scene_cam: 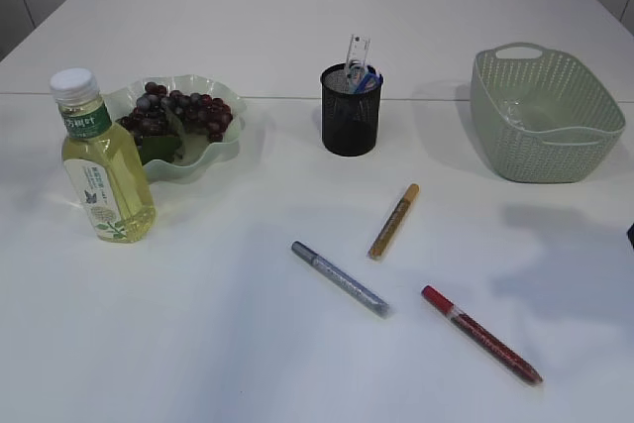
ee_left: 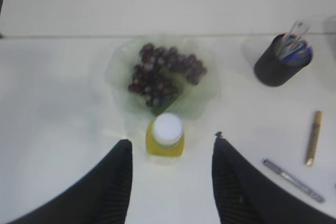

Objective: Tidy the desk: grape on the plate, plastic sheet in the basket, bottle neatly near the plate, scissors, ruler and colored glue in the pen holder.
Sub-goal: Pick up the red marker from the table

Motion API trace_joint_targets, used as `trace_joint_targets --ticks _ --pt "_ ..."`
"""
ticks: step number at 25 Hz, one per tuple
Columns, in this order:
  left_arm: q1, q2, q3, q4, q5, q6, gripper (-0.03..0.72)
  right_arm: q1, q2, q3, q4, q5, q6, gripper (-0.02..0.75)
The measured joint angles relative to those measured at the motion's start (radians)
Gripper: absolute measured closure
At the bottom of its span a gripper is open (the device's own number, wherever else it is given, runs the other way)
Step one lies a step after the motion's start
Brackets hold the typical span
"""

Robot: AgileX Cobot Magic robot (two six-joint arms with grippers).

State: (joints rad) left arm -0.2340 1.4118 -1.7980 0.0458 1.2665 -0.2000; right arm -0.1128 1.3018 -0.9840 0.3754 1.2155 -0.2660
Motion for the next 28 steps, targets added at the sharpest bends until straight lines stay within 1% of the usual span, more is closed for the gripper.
trace_joint_targets --ticks 2,6,12,15,19,23,28 --pt "0.011 -0.044 0.119 0.007 0.000 0.000 0.323 0.042 0.000 0.000 -0.013 0.000 0.009 0.426" --pt "0.013 -0.131 0.309 0.005 0.000 0.000 0.324 0.128 0.000 0.000 -0.042 0.001 0.052 0.426" --pt "0.013 -0.246 0.512 -0.001 -0.002 0.000 0.327 0.232 0.009 0.000 -0.074 -0.007 0.086 0.426" --pt "0.013 -0.309 0.566 -0.001 -0.002 0.000 0.327 0.291 0.063 0.000 -0.084 -0.016 0.089 0.426" --pt "0.013 -0.374 0.574 0.001 -0.002 0.000 0.337 0.345 0.174 -0.008 -0.088 -0.025 0.079 0.426" --pt "0.013 -0.412 0.574 0.001 -0.002 0.000 0.358 0.371 0.300 -0.082 -0.110 -0.028 0.047 0.426" --pt "0.013 -0.433 0.574 0.001 -0.002 0.000 0.373 0.379 0.427 -0.202 -0.142 -0.036 0.009 0.426"
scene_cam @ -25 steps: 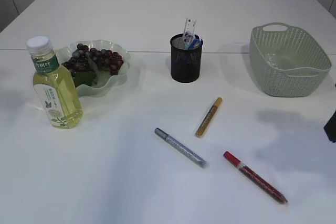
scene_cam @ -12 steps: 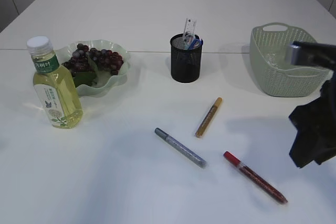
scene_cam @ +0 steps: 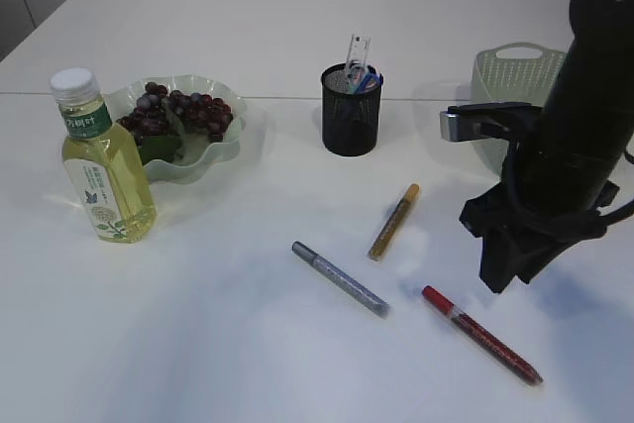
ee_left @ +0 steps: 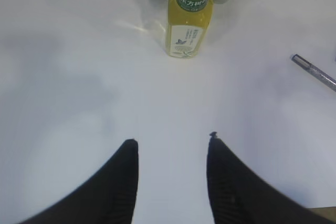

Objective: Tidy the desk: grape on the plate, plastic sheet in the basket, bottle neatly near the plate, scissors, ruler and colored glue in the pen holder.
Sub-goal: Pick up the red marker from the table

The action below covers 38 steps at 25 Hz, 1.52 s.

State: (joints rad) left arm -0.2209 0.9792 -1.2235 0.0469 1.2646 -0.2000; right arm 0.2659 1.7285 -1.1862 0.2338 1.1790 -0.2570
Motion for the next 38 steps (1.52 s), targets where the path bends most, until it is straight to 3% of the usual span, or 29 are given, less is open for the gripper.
trace_joint_targets --ticks 13,19,26,32,38 --pt "0.000 -0.002 0.000 0.000 0.000 0.000 0.383 0.000 0.058 -0.026 0.102 -0.073 -0.162 0.426" --pt "0.000 -0.002 0.000 0.000 0.000 0.000 0.389 0.041 0.099 -0.026 -0.026 -0.085 -0.173 0.426" --pt "0.000 -0.002 0.000 0.004 0.000 0.000 0.390 0.141 0.148 -0.026 -0.058 -0.151 -0.159 0.426" --pt "0.000 -0.002 0.000 0.004 0.000 0.000 0.390 0.149 0.211 -0.026 -0.168 -0.156 -0.035 0.424" --pt "0.000 -0.002 0.000 0.010 0.000 0.000 0.390 0.149 0.215 -0.026 -0.185 -0.175 -0.018 0.410"
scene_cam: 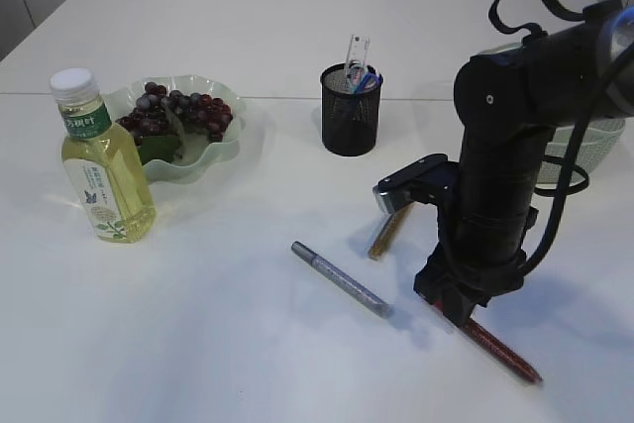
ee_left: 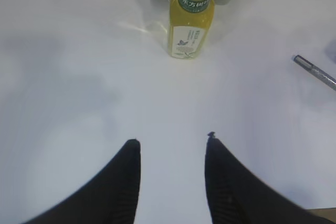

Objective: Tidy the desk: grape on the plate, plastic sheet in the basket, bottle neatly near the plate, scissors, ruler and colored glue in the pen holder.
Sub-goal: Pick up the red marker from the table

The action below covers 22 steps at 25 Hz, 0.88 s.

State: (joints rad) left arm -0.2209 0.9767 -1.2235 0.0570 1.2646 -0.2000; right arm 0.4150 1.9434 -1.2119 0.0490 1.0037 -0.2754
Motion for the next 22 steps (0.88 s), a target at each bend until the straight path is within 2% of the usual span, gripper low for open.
trace_joint_targets --ticks 22 --pt "0.000 0.000 0.000 0.013 0.000 0.000 0.391 0.000 0.069 -0.002 0.010 -0.047 0.013 0.406"
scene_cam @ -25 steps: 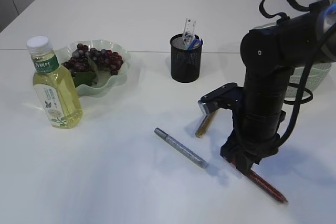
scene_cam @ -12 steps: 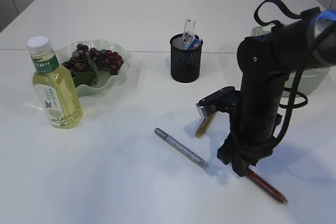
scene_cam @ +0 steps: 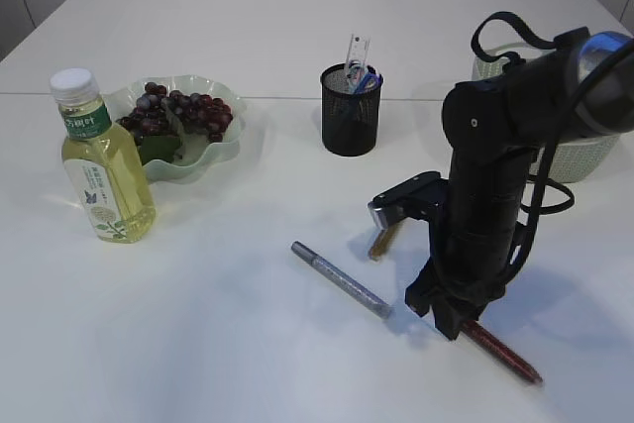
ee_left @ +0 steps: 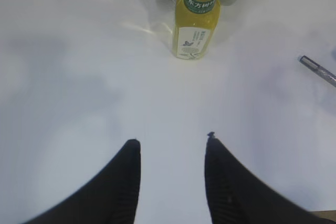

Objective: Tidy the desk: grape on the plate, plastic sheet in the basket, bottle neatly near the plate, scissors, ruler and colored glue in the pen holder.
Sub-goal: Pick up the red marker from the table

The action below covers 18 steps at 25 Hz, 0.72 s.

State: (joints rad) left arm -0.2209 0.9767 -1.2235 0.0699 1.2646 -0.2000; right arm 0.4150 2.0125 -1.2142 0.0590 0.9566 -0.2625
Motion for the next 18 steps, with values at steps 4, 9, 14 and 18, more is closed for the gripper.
trace_joint_targets --ticks 4,9,14,18 --pt "0.000 0.000 0.000 0.000 0.000 0.000 0.391 0.000 0.000 0.000 0.002 -0.011 0.001 0.406" --pt "0.000 0.000 0.000 0.000 0.000 0.000 0.392 0.000 0.002 0.000 0.002 -0.017 0.001 0.406" --pt "0.000 0.000 0.000 0.000 0.000 0.000 0.391 0.000 0.004 0.000 0.002 -0.020 0.001 0.406" --pt "0.000 0.000 0.000 0.000 0.000 0.000 0.391 0.000 0.020 -0.009 0.002 -0.004 0.009 0.406"
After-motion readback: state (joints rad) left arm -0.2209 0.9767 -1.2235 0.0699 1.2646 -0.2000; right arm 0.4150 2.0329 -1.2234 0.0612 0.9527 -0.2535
